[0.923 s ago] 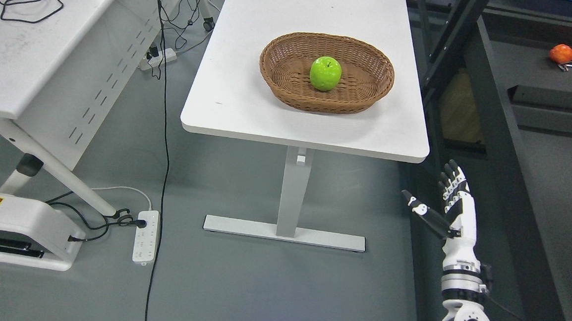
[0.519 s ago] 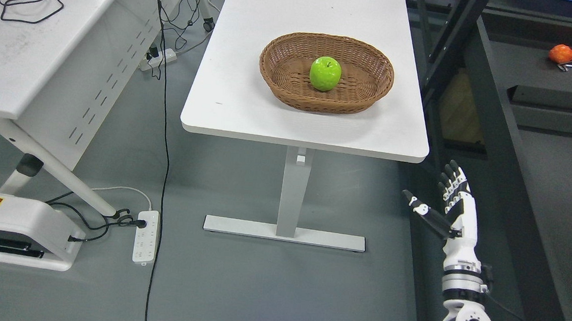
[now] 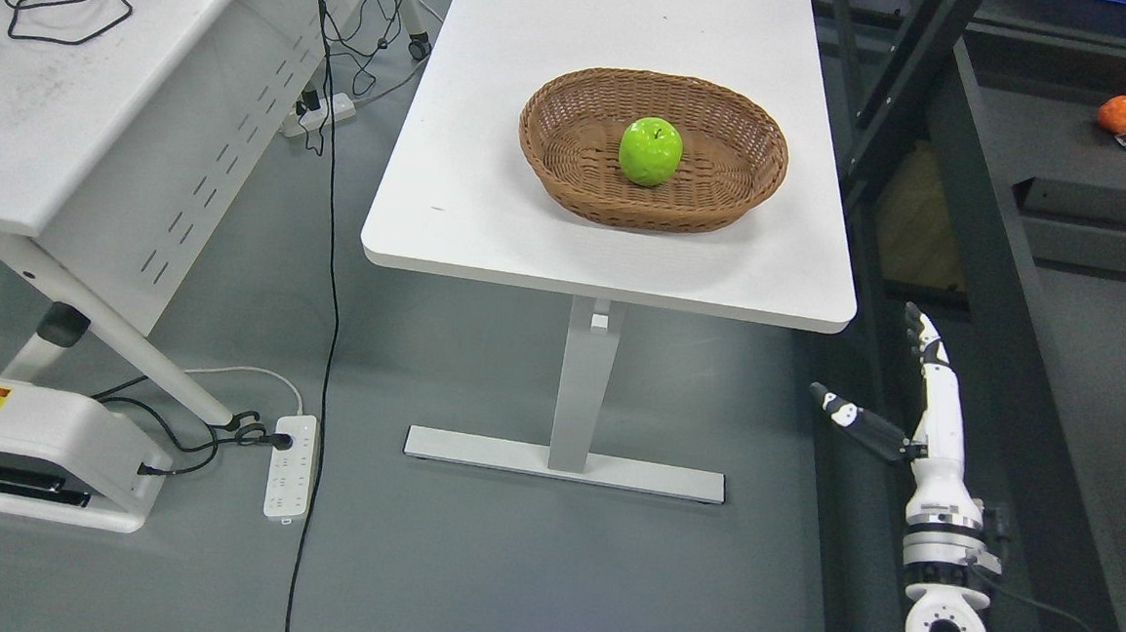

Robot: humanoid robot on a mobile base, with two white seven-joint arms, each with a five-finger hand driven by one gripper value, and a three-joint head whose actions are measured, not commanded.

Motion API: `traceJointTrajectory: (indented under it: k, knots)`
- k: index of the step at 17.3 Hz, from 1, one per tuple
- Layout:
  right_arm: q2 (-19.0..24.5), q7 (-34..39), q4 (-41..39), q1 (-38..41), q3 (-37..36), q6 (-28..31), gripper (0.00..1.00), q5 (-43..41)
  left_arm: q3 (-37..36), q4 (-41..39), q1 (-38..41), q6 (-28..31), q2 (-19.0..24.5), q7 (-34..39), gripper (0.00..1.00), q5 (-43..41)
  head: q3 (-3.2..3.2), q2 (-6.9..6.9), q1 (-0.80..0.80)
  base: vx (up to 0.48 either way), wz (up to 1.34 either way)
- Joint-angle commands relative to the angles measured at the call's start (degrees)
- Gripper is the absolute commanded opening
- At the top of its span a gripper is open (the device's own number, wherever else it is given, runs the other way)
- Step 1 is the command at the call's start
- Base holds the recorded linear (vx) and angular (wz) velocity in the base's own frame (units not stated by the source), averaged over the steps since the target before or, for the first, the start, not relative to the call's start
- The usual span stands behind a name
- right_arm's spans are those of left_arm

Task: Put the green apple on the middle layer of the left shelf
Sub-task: 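Drive toward the table and raise the right hand toward the wicker basket, then reach the right hand into the basket beside the green apple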

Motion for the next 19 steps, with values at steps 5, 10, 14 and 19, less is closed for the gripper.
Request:
traceJointTrajectory:
  k: [5, 10, 14, 19]
  knots:
    - [-3.4, -0.2, -2.2, 0.5, -0.4, -9.1, 1.0, 5.6, 0.0, 0.0, 0.0, 0.0, 1.0, 0.0, 1.0, 0.0, 0.0, 0.0, 0.0, 0.108, 0.12]
    - [-3.3, 1.7, -2.2, 0.2, -0.3, -9.1, 1.0, -2.0, 0.0, 0.0, 0.0, 0.0, 1.0, 0.0, 1.0, 0.0, 0.0, 0.0, 0.0, 0.159, 0.21]
    - [-5.3, 3.0, -2.2, -1.5, 0.1, -9.1, 1.0, -2.1, 0.0, 0.0, 0.0, 0.0, 1.0, 0.0, 1.0, 0.0, 0.0, 0.0, 0.0, 0.154, 0.19]
    - [-6.2, 9.0, -2.2, -2.2, 3.5, -9.0, 1.0, -2.0, 0.0, 0.0, 0.0, 0.0, 1.0, 0.0, 1.0, 0.0, 0.0, 0.0, 0.0, 0.155, 0.16]
